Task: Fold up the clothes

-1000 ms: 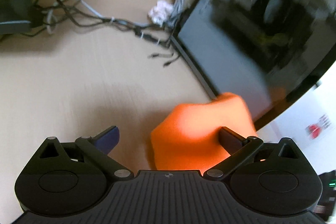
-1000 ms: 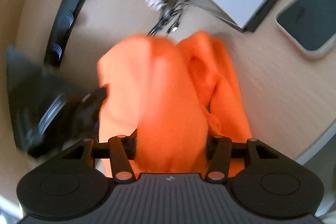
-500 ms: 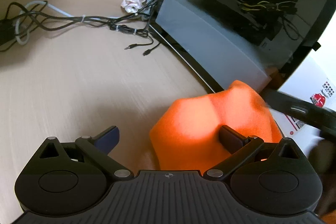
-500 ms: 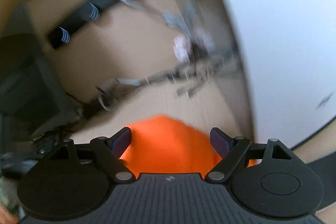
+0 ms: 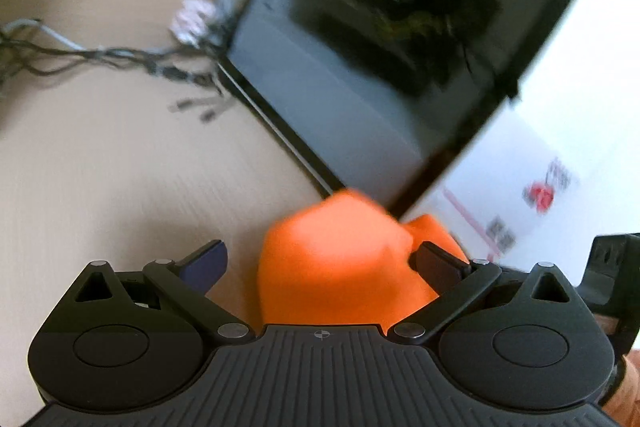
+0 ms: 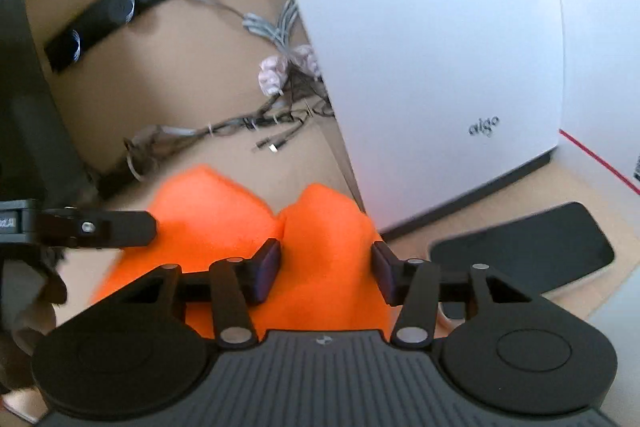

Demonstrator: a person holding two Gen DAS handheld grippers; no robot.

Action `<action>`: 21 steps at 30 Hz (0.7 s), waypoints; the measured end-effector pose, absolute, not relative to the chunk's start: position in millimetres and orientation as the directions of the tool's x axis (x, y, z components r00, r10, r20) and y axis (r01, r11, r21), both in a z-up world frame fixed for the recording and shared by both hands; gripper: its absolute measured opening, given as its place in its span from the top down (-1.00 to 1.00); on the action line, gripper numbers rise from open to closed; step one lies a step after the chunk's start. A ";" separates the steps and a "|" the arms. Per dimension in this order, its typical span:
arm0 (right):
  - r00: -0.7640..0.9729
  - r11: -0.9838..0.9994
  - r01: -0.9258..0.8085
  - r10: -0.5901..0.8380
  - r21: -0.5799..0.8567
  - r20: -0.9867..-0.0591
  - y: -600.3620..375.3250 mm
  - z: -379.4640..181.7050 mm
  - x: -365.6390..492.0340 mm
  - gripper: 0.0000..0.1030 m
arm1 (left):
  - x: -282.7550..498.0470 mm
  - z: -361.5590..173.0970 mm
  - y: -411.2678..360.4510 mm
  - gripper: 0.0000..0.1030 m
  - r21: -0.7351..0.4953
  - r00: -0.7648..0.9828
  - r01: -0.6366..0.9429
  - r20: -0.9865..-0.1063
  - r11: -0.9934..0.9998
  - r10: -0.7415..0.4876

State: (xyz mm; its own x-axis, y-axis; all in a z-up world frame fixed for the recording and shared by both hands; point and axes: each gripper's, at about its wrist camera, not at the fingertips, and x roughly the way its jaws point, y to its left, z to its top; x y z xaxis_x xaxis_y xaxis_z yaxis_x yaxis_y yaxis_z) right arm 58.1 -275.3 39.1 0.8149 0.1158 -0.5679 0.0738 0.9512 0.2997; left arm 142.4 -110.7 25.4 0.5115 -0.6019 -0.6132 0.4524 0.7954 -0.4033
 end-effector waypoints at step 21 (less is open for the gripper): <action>0.535 0.753 -0.622 0.608 0.213 -0.586 -74.4 63.4 129.4 -0.82 | 57.4 6.0 87.1 -1.00 -0.420 0.708 -0.114 -0.670 0.901 -0.223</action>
